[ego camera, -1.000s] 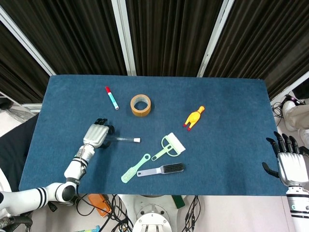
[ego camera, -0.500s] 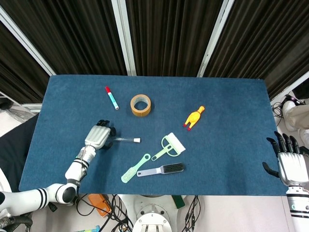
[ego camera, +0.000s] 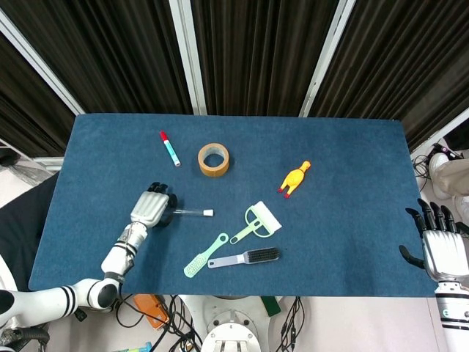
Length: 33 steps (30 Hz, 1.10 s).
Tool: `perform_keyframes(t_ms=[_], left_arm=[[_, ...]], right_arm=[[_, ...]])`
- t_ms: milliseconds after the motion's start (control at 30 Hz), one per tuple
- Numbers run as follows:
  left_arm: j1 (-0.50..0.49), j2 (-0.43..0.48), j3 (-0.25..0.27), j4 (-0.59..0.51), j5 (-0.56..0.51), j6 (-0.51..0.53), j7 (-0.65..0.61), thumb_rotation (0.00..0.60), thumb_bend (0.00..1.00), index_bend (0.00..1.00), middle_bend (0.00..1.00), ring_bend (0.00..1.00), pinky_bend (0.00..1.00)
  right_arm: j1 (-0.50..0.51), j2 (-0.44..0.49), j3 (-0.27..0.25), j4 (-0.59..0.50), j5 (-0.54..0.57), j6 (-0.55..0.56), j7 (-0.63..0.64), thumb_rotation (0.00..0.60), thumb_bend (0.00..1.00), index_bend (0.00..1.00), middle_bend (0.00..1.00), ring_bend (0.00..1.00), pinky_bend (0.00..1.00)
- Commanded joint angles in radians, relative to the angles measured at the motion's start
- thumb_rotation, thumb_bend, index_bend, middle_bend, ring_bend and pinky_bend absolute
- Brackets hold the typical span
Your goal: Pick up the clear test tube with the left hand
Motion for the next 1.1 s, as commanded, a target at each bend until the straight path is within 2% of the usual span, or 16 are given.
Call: perform_keyframes(t_ms=[33, 233, 767, 1100], left_arm=[[0.003, -0.006, 0.0, 0.01, 0.02, 0.001, -0.029, 0.6, 0.36, 0.48, 0.52, 0.17, 0.11], [0.015, 0.001, -0.003, 0.014, 0.066, 0.0, -0.122, 0.6, 0.39, 0.53, 0.56, 0.2, 0.14], [0.047, 0.157, -0.024, -0.08, 0.223, -0.061, -0.571, 0.6, 0.45, 0.55, 0.56, 0.2, 0.14], [0.039, 0.258, -0.049, -0.168, 0.269, -0.044, -0.637, 0.6, 0.45, 0.55, 0.56, 0.2, 0.14]], right_arm=[[0.0, 0.001, 0.0, -0.001, 0.002, -0.001, 0.002, 0.6, 0.35, 0.24, 0.11, 0.05, 0.0], [0.001, 0.003, 0.002, -0.004, 0.01, -0.006, 0.004, 0.6, 0.35, 0.24, 0.11, 0.05, 0.0], [0.001, 0.001, 0.003, -0.009, 0.018, -0.006, -0.01, 0.6, 0.35, 0.24, 0.11, 0.05, 0.0], [0.001, 0.002, 0.003, -0.01, 0.021, -0.006, -0.011, 0.6, 0.35, 0.24, 0.11, 0.05, 0.0]])
